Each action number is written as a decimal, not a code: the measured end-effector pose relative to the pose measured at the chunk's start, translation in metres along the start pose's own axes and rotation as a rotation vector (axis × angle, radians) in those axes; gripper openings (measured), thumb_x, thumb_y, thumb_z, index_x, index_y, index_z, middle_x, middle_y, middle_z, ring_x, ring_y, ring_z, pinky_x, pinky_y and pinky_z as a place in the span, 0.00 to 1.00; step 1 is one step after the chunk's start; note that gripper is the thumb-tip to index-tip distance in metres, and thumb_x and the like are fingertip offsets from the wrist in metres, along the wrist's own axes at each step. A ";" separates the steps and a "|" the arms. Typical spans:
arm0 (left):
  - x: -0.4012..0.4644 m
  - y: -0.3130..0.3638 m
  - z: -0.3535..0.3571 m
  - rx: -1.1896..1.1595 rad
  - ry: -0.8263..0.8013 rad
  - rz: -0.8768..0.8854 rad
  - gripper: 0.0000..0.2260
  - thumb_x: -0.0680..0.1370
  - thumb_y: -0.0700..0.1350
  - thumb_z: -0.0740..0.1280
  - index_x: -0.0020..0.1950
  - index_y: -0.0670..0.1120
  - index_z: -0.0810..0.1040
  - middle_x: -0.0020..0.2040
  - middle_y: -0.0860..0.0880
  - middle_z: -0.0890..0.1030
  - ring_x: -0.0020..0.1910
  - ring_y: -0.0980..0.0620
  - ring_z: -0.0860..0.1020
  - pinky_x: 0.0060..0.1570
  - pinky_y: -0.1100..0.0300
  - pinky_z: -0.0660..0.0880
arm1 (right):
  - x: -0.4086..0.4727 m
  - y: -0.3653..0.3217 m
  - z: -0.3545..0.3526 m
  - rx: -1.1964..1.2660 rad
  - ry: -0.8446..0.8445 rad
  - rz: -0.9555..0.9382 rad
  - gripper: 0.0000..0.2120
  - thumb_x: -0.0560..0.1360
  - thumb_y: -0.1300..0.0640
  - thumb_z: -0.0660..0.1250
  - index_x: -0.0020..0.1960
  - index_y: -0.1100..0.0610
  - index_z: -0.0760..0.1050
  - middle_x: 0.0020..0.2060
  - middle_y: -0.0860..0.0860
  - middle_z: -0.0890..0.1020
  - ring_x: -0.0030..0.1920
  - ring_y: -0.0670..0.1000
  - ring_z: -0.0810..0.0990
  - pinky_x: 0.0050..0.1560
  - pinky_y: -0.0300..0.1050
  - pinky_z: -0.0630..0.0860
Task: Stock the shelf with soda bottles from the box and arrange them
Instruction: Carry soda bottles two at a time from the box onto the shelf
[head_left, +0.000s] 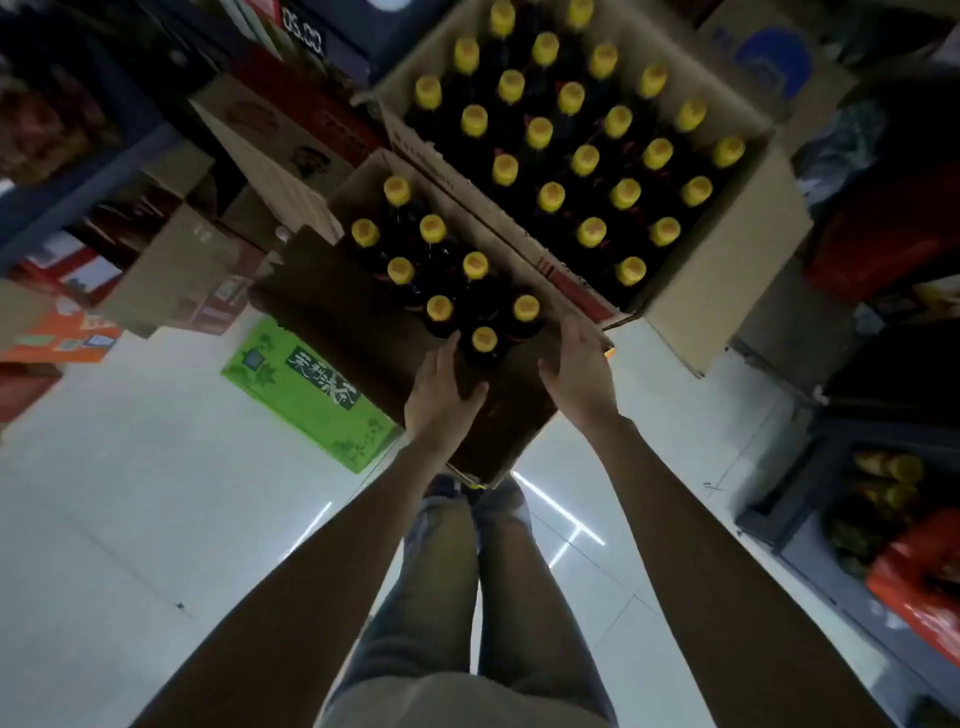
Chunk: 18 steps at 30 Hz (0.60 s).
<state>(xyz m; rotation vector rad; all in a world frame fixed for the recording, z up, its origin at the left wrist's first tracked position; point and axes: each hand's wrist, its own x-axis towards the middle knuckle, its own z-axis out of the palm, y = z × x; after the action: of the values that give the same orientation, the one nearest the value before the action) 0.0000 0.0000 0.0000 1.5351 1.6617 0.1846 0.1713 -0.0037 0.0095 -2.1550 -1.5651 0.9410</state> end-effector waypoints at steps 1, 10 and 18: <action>0.005 0.000 0.005 0.062 0.040 -0.024 0.32 0.75 0.50 0.69 0.75 0.51 0.58 0.68 0.47 0.68 0.68 0.47 0.68 0.56 0.47 0.72 | 0.010 0.003 0.006 -0.001 0.014 -0.021 0.32 0.73 0.66 0.66 0.75 0.58 0.60 0.72 0.57 0.67 0.71 0.59 0.67 0.64 0.54 0.72; 0.033 -0.014 0.061 0.186 0.325 0.013 0.35 0.67 0.51 0.77 0.70 0.45 0.67 0.60 0.42 0.75 0.57 0.43 0.75 0.46 0.51 0.77 | 0.049 0.026 0.047 -0.201 0.085 -0.071 0.32 0.70 0.59 0.72 0.71 0.57 0.64 0.64 0.56 0.75 0.64 0.61 0.71 0.53 0.58 0.77; 0.043 -0.005 0.075 0.050 0.420 -0.103 0.32 0.64 0.48 0.79 0.65 0.44 0.71 0.59 0.43 0.74 0.57 0.43 0.73 0.47 0.49 0.76 | 0.056 0.036 0.059 -0.260 0.253 -0.179 0.33 0.60 0.56 0.80 0.62 0.59 0.74 0.55 0.57 0.80 0.53 0.62 0.79 0.53 0.56 0.77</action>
<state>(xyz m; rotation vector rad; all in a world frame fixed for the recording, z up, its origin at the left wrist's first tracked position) 0.0495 0.0048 -0.0708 1.5144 2.0802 0.4376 0.1685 0.0285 -0.0737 -2.1508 -1.7920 0.4095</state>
